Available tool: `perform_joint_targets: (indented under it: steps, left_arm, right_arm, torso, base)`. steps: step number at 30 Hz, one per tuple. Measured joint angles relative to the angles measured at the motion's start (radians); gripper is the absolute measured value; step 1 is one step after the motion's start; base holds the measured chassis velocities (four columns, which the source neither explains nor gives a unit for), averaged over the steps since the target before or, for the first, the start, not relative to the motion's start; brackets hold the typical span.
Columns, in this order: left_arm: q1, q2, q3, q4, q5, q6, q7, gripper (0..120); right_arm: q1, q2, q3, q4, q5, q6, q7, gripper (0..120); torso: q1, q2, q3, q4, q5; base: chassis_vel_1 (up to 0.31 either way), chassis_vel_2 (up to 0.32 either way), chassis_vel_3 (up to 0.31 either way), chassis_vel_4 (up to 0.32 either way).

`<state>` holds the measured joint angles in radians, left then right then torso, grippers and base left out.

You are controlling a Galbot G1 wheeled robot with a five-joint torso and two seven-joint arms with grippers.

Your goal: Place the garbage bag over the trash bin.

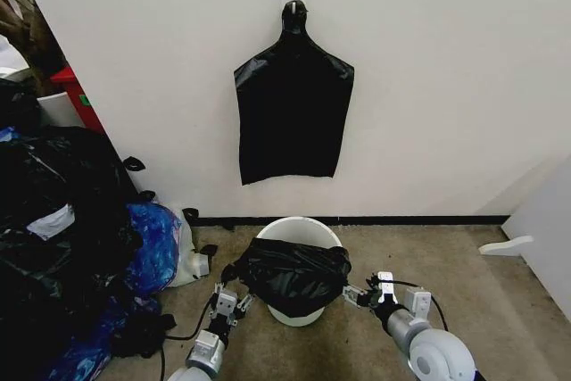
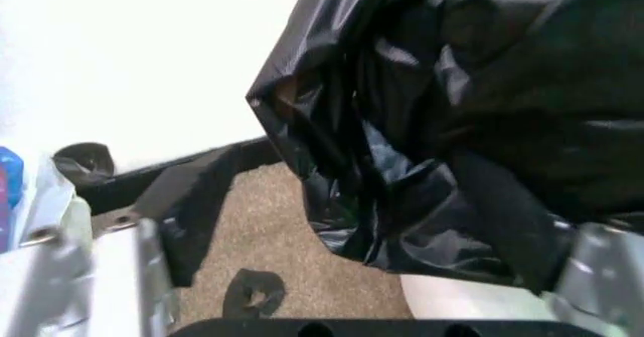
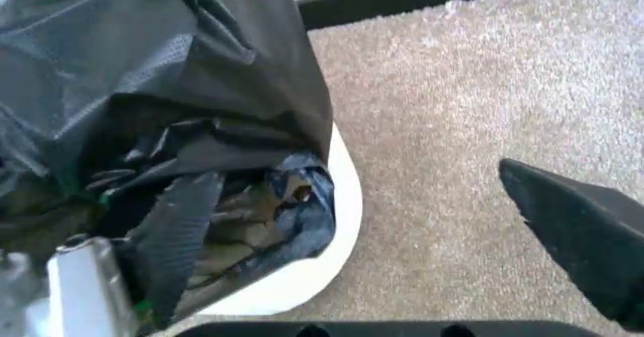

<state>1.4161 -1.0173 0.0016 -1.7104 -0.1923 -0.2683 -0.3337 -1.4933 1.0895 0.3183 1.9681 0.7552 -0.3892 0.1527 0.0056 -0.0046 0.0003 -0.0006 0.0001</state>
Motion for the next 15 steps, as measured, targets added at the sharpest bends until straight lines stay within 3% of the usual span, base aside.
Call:
perform_joint_targets:
  steps: [3, 15]
  left_arm:
    - [0.025, 0.005, -0.012, -0.017, 0.007, -0.004, 0.000, 98]
    - [0.096, 0.018, -0.074, -0.033, 0.028, -0.034, 0.002, 100]
  right_arm:
    - [-0.016, -0.001, 0.001, 0.010, -0.011, 0.008, -0.001, 100]
    - [-0.062, -0.008, 0.030, 0.020, -0.028, 0.034, -0.020, 100]
  torso:
    - [0.000, 0.000, 0.000, 0.0000, 0.0000]
    - [0.000, 0.000, 0.000, 0.0001, 0.0001]
  base:
    - [0.000, 0.000, 0.000, 0.000]
    - [0.000, 0.000, 0.000, 0.000]
